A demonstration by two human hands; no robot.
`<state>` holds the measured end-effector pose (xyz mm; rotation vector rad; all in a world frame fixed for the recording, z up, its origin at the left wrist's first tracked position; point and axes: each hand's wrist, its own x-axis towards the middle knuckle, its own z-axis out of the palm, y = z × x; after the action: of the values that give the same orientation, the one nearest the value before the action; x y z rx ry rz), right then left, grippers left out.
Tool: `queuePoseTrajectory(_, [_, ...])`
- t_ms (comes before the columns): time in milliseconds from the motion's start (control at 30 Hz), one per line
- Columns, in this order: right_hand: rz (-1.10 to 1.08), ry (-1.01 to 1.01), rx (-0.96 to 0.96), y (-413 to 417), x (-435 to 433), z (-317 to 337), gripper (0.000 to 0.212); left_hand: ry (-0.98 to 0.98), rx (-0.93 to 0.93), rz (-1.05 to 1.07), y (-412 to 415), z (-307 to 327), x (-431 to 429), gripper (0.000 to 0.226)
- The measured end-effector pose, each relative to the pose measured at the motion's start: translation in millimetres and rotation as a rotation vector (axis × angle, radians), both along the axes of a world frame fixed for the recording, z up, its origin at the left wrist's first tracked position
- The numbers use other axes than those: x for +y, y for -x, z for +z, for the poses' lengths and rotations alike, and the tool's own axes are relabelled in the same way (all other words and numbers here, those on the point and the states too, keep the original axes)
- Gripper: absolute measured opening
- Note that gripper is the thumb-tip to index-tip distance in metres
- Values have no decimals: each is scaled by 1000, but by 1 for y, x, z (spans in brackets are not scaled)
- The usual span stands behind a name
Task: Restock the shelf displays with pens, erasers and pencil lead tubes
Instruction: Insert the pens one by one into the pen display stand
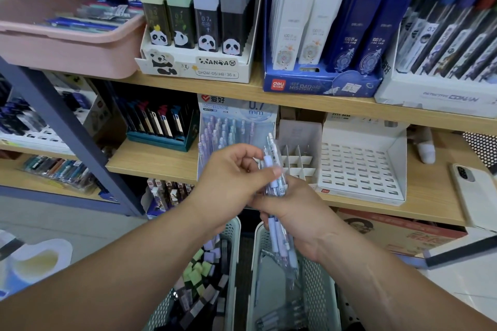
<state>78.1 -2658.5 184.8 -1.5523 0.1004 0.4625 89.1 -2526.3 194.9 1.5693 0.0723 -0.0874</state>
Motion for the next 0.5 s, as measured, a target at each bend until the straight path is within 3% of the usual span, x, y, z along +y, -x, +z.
queuePoseTrajectory(200, [4,-23,24,0,0,1,23,162,96,23,-1,-4,-1,12])
queuePoseTrajectory(367, [-70,-274,238,-6,-6,0,48,330,102,35,0,-1,2,6])
queuePoseTrajectory(500, [-208,-296,292,-9,-10,1,33,395,92,130,-5,0,9,5])
